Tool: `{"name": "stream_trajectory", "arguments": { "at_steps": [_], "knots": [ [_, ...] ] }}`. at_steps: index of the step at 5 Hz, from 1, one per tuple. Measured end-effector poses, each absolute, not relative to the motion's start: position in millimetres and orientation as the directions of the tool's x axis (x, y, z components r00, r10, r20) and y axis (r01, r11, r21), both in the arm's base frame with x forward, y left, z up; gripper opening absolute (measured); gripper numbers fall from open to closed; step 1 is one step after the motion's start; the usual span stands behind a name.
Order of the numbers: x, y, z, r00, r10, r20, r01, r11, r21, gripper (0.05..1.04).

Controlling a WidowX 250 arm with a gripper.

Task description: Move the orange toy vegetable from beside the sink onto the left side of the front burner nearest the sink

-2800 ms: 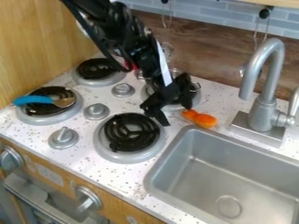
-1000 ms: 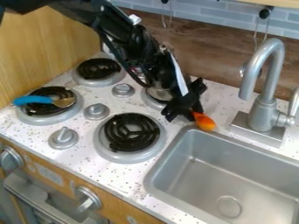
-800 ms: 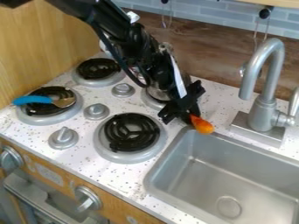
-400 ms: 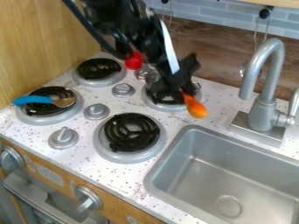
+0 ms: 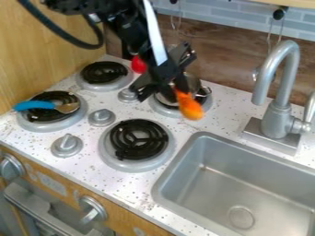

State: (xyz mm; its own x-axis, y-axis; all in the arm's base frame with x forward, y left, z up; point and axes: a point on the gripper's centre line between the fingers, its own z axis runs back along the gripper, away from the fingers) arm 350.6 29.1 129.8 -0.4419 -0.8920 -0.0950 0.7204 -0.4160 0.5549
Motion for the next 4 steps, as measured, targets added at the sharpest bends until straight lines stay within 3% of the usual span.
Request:
{"name": "stream_trajectory", "arguments": {
  "at_steps": [2,3,4],
  "knots": [
    [326.1,125.4,98.3,-0.203,-0.957,-0.205,0.842,-0.278,0.463,0.230],
    [340.7,167.7,75.5,-0.160,-0.964,-0.214,0.873,-0.239,0.425,0.230],
    [348.0,179.5,54.7,-0.203,-0.960,-0.195,0.882,-0.265,0.389,0.230]
  ]
}}
